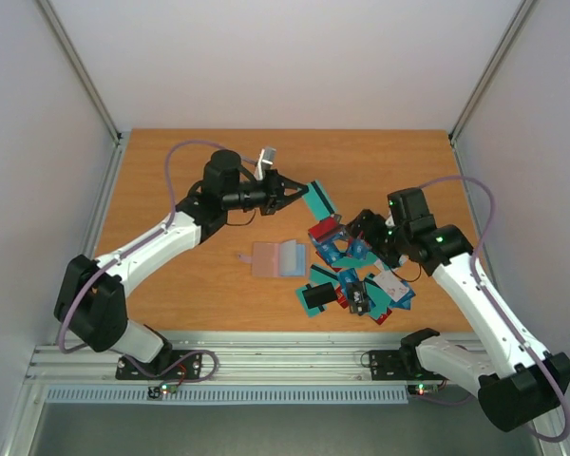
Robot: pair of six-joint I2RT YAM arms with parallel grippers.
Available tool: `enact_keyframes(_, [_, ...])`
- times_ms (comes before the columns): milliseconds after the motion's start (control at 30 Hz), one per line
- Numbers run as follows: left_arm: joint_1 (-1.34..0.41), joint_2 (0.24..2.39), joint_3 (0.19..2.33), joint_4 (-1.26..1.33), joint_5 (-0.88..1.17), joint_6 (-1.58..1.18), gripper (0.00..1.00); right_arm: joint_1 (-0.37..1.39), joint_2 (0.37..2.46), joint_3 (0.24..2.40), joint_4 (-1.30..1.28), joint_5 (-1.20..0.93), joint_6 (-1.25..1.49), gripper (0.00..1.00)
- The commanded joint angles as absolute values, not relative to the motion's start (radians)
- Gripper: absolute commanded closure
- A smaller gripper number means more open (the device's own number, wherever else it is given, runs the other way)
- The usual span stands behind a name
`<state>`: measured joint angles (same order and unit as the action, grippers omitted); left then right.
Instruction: Put the credit cards into the card holder
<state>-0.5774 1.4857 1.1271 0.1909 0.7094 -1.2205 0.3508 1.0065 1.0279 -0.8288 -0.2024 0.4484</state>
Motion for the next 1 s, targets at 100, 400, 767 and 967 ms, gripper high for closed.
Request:
enact_keyframes(100, [-0.574, 1.561, 1.196, -0.215, 0.821, -0.826, 1.0, 0.342, 1.064, 1.058, -0.943, -0.253, 0.268, 0.05])
enact_keyframes(400, [-0.573, 1.708, 1.425, -0.625, 0.986, -0.462, 1.0, 0.318, 1.121, 1.055, -0.788, -0.562, 0.11, 0.06])
enact_keyframes(767, [-0.573, 1.724, 1.491, -0.518, 1.181, -0.505, 1.0, 0.248, 1.12, 0.949, -0.487, -0.987, 0.21, 0.31])
enact_keyframes(967, [-0.574, 1.729, 1.478, -0.442, 1.192, -0.581, 1.0, 0.249, 1.119, 0.917, -0.364, -1.064, 0.292, 0.51])
